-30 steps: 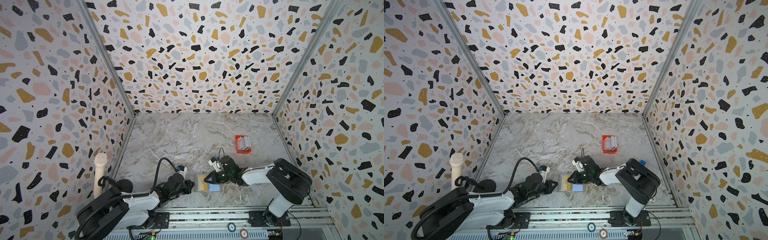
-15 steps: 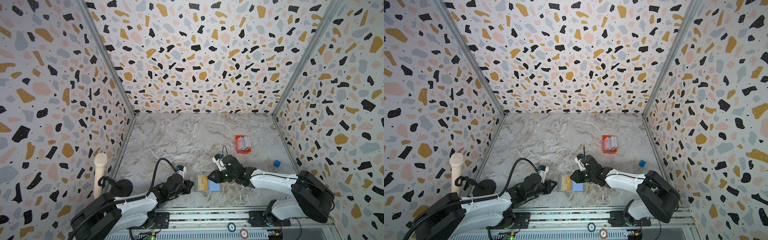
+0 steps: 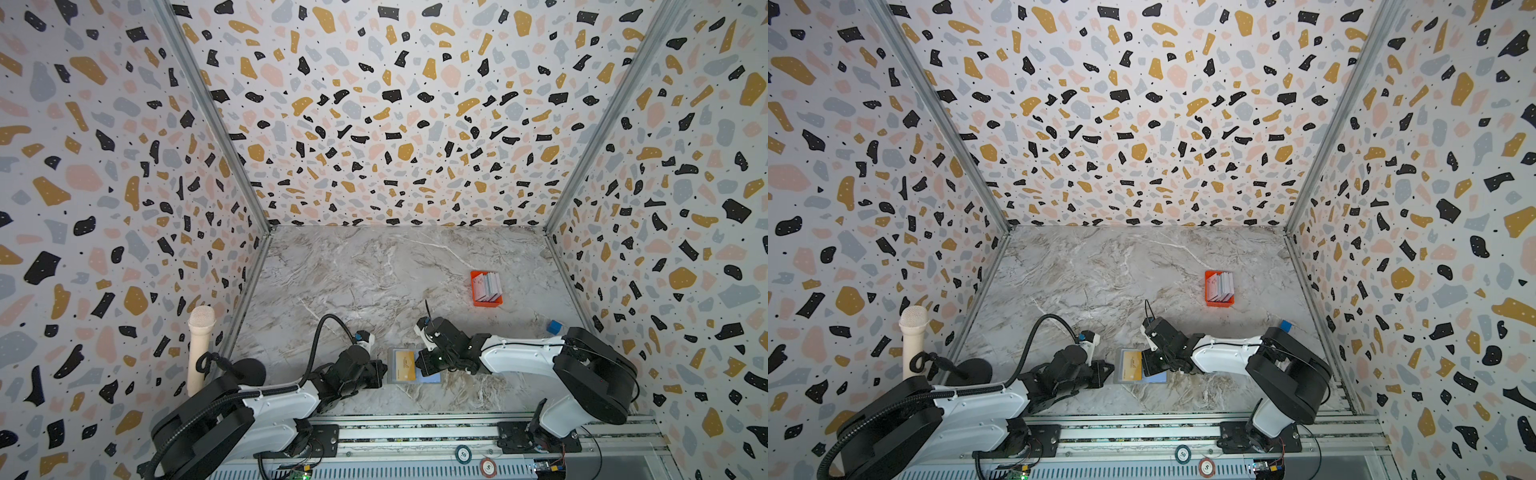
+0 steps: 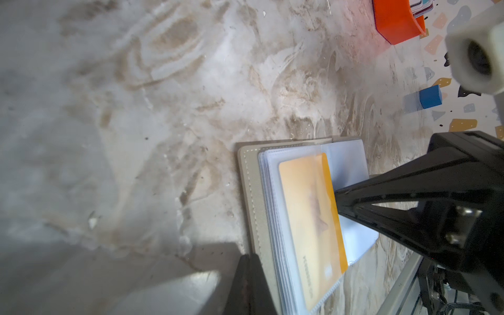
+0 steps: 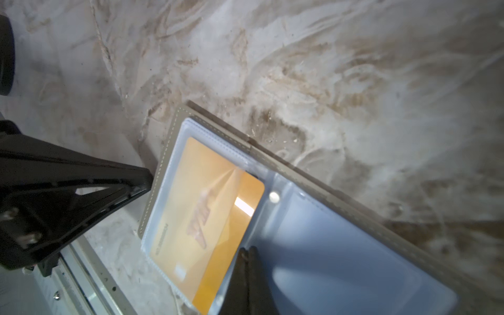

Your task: Put the credit cards into the card holder

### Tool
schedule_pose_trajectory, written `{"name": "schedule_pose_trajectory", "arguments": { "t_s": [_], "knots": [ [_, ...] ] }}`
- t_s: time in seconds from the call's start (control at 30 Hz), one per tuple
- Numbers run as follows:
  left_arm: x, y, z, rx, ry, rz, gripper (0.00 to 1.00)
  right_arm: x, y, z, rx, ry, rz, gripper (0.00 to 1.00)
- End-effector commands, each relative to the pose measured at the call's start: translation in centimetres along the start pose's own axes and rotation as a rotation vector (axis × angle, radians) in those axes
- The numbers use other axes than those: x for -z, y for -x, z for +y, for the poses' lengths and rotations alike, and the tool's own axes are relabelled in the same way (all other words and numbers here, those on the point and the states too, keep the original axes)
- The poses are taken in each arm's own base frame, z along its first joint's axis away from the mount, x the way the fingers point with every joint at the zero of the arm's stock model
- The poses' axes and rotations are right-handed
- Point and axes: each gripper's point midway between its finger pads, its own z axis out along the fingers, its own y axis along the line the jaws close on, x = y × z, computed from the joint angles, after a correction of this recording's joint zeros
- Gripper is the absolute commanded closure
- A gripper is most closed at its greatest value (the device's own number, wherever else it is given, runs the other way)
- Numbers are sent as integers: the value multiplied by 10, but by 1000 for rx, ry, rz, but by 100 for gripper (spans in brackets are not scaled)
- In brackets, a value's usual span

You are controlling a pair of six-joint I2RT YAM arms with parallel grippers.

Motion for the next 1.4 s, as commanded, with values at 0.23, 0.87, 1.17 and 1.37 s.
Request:
{"name": "schedule_pose_trajectory", "arguments": {
  "t_s": [0.23,0.87,1.17,1.37],
  "knots": [
    [-8,-6,-8,-6,-41,34,100,-8,-1,17,61,8,15,100],
    [6,9,-12,2,-52,-32,100,37,11,41,168,40,-72,55],
    [11,14,-9,12,-43,-54,92,32,14,37,216,-76,-71,58],
    [10,11,-6,14,-42,-47,92,31,19,7,212,-222,-70,90]
  ]
}}
